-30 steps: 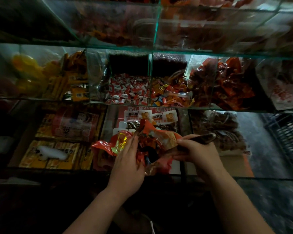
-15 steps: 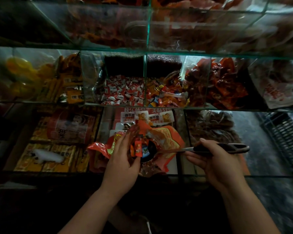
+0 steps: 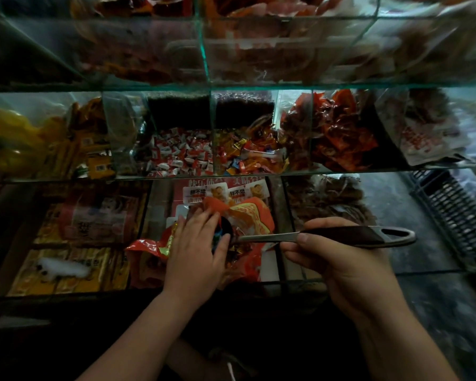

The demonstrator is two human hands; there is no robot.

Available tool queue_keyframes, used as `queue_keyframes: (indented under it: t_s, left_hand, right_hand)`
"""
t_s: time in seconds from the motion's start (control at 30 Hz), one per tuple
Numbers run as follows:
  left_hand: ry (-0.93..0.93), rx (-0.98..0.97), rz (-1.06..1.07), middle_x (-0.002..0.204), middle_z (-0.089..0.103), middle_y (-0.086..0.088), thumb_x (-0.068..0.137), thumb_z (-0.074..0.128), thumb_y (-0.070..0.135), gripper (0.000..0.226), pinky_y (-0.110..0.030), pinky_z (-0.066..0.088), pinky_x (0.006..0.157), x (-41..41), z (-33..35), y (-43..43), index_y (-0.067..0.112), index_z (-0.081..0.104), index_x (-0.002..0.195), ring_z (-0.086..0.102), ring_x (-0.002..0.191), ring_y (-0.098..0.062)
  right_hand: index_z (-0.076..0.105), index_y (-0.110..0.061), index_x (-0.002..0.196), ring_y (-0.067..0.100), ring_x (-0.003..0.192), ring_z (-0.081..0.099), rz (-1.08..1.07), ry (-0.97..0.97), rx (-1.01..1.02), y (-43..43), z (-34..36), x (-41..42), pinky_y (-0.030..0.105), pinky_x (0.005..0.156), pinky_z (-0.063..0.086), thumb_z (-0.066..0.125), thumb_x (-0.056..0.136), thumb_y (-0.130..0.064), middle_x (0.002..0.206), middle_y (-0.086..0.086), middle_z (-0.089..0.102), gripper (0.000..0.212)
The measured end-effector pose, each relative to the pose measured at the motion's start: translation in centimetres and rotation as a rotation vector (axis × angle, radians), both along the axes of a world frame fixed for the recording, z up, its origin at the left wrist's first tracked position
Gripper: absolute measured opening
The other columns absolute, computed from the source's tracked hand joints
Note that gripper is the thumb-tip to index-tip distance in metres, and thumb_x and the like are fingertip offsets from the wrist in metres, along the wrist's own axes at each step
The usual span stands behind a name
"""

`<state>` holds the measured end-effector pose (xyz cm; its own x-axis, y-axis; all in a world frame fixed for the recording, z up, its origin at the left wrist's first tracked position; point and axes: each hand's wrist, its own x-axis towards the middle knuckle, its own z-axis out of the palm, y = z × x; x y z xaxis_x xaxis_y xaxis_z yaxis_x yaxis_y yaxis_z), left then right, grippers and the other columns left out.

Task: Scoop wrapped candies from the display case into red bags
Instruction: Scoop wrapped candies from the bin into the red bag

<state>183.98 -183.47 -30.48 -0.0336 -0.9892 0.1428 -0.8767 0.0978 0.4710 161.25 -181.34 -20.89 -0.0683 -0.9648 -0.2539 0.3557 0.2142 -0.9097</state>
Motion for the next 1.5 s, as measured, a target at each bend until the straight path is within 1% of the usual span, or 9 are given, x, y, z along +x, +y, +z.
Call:
queue_keyframes:
  t_s: [0.23, 0.37, 0.67, 0.77, 0.83, 1.03, 1.17, 1.37, 1.5]
  left_hand:
    - [0.104, -0.165, -0.024, 0.145, 0.056, 0.002, 0.101, 0.045, 0.044, 0.048, -0.014, 0.012, 0.118, -0.7, 2.0, -1.6, 0.015, 0.066, 0.132, 0.044, 0.141, -0.015]
    - [0.289, -0.163, -0.059, 0.137, 0.059, 0.01, 0.094, 0.061, 0.038, 0.035, -0.04, 0.043, 0.114, -1.5, 4.2, -5.4, 0.02, 0.071, 0.123, 0.048, 0.133, -0.008]
    - [0.878, -0.022, 0.084, 0.131, 0.055, 0.025, 0.089, 0.067, 0.055, 0.041, -0.026, 0.045, 0.103, -2.8, 6.4, -10.6, 0.043, 0.056, 0.128, 0.053, 0.12, 0.01]
    - [0.777, 0.062, 0.141, 0.142, 0.05, 0.016, 0.095, 0.059, 0.055, 0.045, -0.037, 0.043, 0.107, -2.3, 5.0, -10.0, 0.045, 0.05, 0.137, 0.049, 0.129, -0.005]
    - [0.715, 0.101, 0.132, 0.151, 0.044, 0.014, 0.099, 0.056, 0.054, 0.046, -0.036, 0.039, 0.106, -2.0, 4.3, -9.7, 0.046, 0.046, 0.143, 0.042, 0.132, -0.007]
    - [0.823, 0.144, 0.13, 0.145, 0.049, 0.016, 0.1, 0.056, 0.049, 0.04, -0.031, 0.041, 0.097, -1.2, 4.3, -9.9, 0.048, 0.05, 0.14, 0.048, 0.132, -0.009]
    - [0.757, 0.127, 0.09, 0.15, 0.047, 0.016, 0.101, 0.055, 0.049, 0.042, -0.034, 0.039, 0.107, -1.3, 4.2, -9.7, 0.044, 0.05, 0.142, 0.044, 0.135, -0.009]
    - [0.826, 0.086, 0.113, 0.135, 0.057, 0.022, 0.098, 0.061, 0.049, 0.03, -0.028, 0.045, 0.1, -1.4, 4.9, -8.8, 0.053, 0.056, 0.127, 0.052, 0.119, 0.009]
    - [0.833, 0.01, 0.112, 0.154, 0.041, 0.019, 0.09, 0.061, 0.054, 0.052, -0.036, 0.041, 0.11, -0.7, 5.2, -7.2, 0.054, 0.045, 0.14, 0.042, 0.139, -0.002]
  right_hand:
    - [0.076, -0.012, 0.07, 0.046, 0.075, 0.076, -0.066, -0.083, -0.04, 0.5, 1.5, -0.7, 0.033, 0.06, 0.062, 0.078, 0.063, -0.007, 0.073, 0.022, 0.073, 0.009]
    - [0.072, -0.006, 0.08, 0.044, 0.084, 0.077, -0.163, -0.231, -0.002, -0.2, 2.7, -1.0, 0.035, 0.062, 0.063, 0.071, 0.072, -0.026, 0.079, 0.014, 0.074, 0.022]
    - [0.066, 0.001, 0.096, 0.039, 0.1, 0.076, -0.326, -0.438, -0.005, -4.7, 3.3, -1.2, 0.036, 0.077, 0.064, 0.061, 0.098, -0.008, 0.09, 0.015, 0.079, 0.01]
    - [0.066, 0.0, 0.106, 0.035, 0.098, 0.077, -0.38, -0.448, -0.05, -8.5, 2.7, 0.0, 0.035, 0.078, 0.064, 0.064, 0.097, -0.007, 0.1, 0.015, 0.08, 0.012]
    - [0.069, -0.01, 0.105, 0.026, 0.098, 0.078, -0.375, -0.242, -0.154, -11.2, 2.1, 1.4, 0.037, 0.083, 0.064, 0.066, 0.098, -0.01, 0.097, 0.007, 0.081, 0.008]
    - [0.07, -0.01, 0.111, 0.019, 0.106, 0.066, -0.061, 1.007, -0.771, -14.4, -0.6, 2.5, 0.042, 0.093, 0.057, 0.065, 0.096, -0.01, 0.113, 0.006, 0.068, 0.016]
    - [0.065, -0.012, 0.124, 0.029, 0.121, 0.06, 0.112, 1.224, -0.758, -12.2, -1.3, 2.6, 0.04, 0.097, 0.055, 0.059, 0.085, -0.033, 0.137, 0.011, 0.056, 0.044]
    - [0.071, 0.001, 0.105, 0.017, 0.101, 0.071, -0.181, 0.835, -0.87, -7.3, -0.2, 2.5, 0.031, 0.089, 0.057, 0.068, 0.095, -0.002, 0.105, 0.01, 0.071, 0.01]
    - [0.07, -0.007, 0.104, 0.027, 0.095, 0.078, -0.173, 0.382, -0.637, -2.1, 1.2, 2.3, 0.039, 0.082, 0.064, 0.061, 0.097, -0.015, 0.098, 0.009, 0.079, 0.014]
